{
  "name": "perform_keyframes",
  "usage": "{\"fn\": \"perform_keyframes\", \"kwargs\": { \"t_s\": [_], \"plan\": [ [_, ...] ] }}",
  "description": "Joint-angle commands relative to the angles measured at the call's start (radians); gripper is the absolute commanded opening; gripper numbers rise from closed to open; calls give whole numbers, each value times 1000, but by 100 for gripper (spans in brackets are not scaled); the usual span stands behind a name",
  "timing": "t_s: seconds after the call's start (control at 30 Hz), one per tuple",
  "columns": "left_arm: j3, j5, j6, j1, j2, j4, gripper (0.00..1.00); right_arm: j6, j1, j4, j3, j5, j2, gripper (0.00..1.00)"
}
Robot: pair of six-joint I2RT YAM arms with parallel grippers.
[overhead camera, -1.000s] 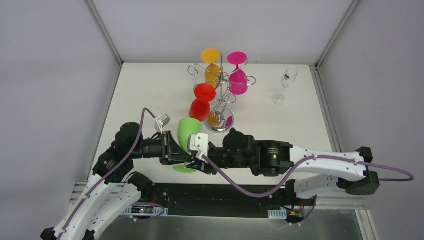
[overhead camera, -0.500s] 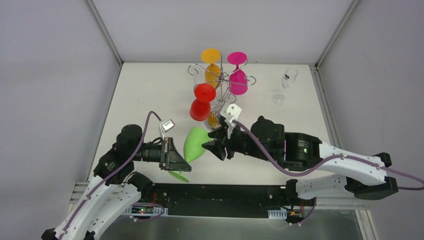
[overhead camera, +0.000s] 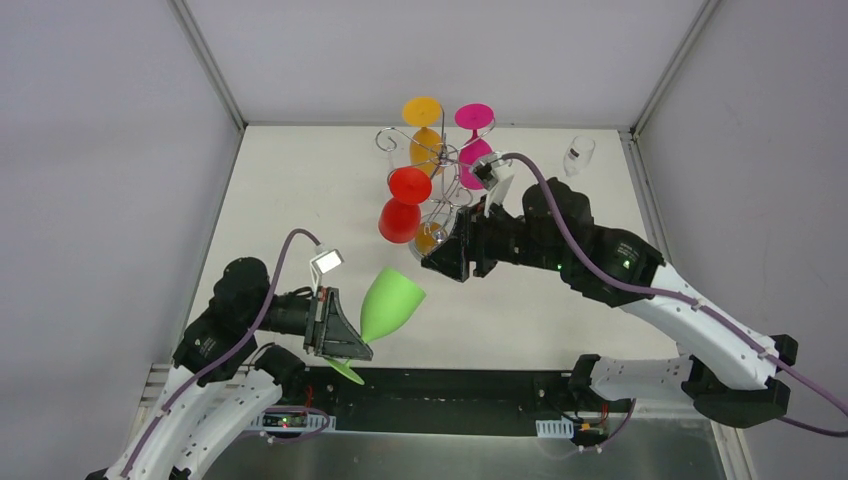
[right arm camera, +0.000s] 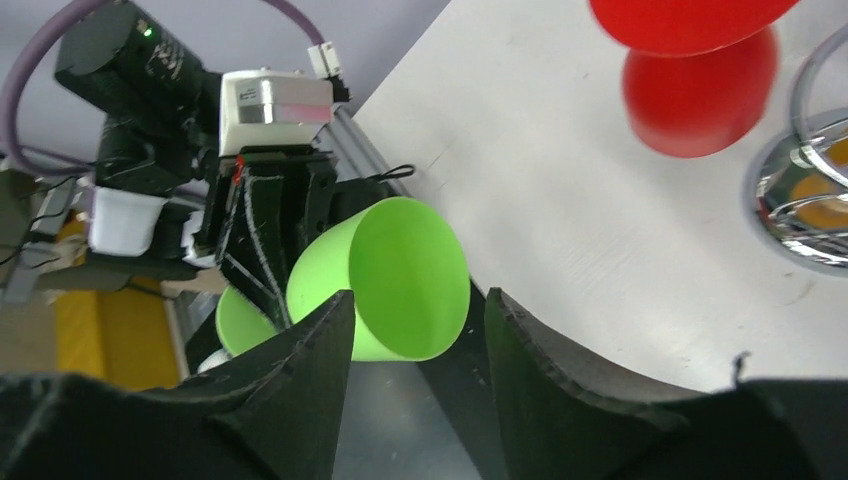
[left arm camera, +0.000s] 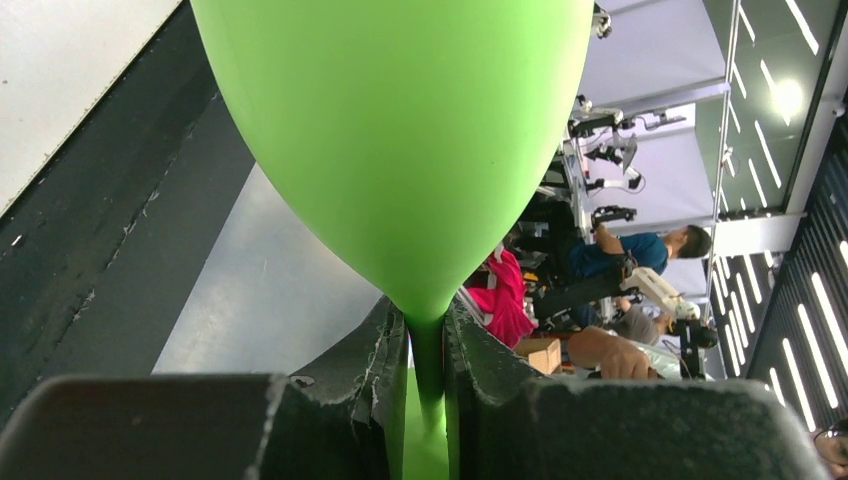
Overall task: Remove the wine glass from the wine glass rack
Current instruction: Place the wine glass at the center of the board.
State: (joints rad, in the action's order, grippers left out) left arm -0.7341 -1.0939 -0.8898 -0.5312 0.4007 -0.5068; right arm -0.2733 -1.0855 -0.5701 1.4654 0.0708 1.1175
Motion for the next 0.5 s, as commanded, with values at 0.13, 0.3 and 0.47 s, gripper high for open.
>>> {"fn": "perform_keyframes", "kwargs": {
  "t_s": [0.13,0.3,0.47],
  "plan": [
    [-32,-68,64,-7,-26,33,0,-146,58,92,-36,345,2,53],
    [-32,-75,67,-9,-42,33,0,-162,69,115,-44,410,30,53],
    [-32,-82,68,-8,-64,33,0,-194,70,178,-49,512,71,50]
  ]
}}
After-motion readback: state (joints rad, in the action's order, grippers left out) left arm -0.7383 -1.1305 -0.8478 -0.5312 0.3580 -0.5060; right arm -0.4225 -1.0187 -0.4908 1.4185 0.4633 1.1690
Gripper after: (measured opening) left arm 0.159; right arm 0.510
